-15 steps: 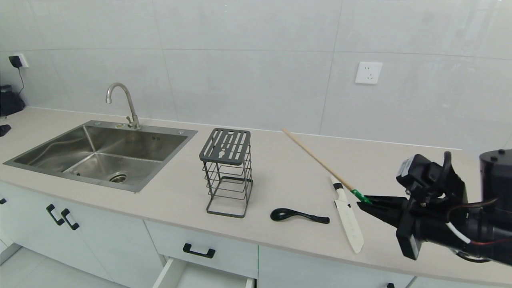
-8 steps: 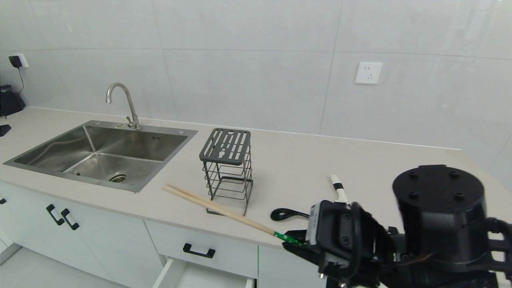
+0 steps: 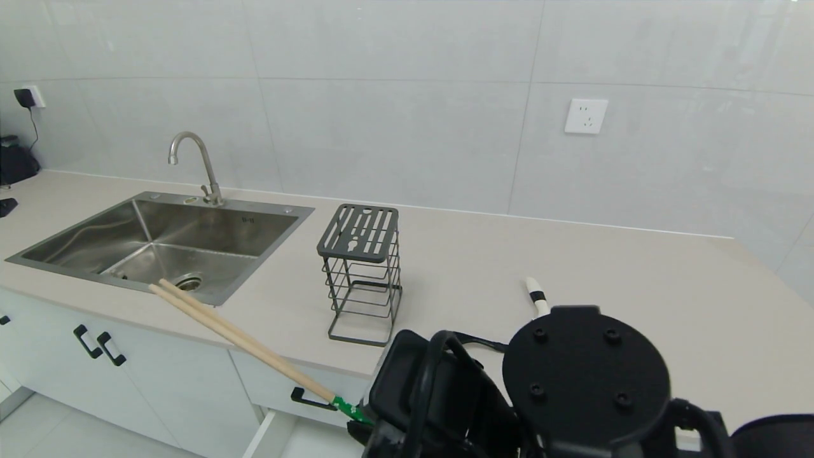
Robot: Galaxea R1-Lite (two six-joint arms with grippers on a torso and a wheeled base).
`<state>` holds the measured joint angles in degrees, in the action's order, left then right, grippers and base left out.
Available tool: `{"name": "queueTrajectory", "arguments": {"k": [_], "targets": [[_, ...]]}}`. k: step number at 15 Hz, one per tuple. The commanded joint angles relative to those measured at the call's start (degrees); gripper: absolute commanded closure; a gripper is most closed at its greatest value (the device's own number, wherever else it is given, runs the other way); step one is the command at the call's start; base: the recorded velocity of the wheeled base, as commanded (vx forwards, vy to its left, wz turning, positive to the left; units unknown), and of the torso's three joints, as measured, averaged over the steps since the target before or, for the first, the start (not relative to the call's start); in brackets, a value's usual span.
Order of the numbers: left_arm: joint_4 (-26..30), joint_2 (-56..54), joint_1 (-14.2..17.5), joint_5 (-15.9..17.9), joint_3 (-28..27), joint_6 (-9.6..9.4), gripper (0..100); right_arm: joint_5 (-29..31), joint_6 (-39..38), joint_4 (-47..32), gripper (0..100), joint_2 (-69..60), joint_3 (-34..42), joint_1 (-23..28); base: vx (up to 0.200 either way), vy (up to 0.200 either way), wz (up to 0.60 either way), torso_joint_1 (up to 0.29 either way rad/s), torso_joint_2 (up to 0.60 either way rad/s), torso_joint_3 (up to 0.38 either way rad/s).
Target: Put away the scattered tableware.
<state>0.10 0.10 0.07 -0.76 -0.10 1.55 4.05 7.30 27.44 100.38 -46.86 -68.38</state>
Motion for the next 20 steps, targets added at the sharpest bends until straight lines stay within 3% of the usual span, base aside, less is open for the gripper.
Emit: {"name": "queueTrajectory", "arguments": {"k": [1, 9, 15, 20], "targets": [[0.0, 0.1, 0.0, 0.0, 0.0, 0.03, 0, 0.0, 0.0, -0.4, 100, 0.9, 1.2, -1.0, 0.0, 0.0, 0.0, 0.0, 0.0, 0.0], [0.0, 0.1, 0.0, 0.0, 0.0, 0.03, 0, 0.3, 0.1, 0.0, 100, 5.4, -1.3, -2.9, 0.0, 0.0, 0.0, -0.006, 0.01, 0.011], [0.0, 0.1, 0.0, 0.0, 0.0, 0.03, 0, 0.3, -0.4, 0.1, 100, 8.9, -3.1, -3.7, 0.0, 0.0, 0.0, -0.128, 0.34, 0.203], [0.0, 0.1, 0.0, 0.0, 0.0, -0.05, 0, 3.8, -2.3, 0.1, 100, 12.4, -3.8, -3.8, 0.0, 0.0, 0.0, -0.127, 0.36, 0.233]]}}
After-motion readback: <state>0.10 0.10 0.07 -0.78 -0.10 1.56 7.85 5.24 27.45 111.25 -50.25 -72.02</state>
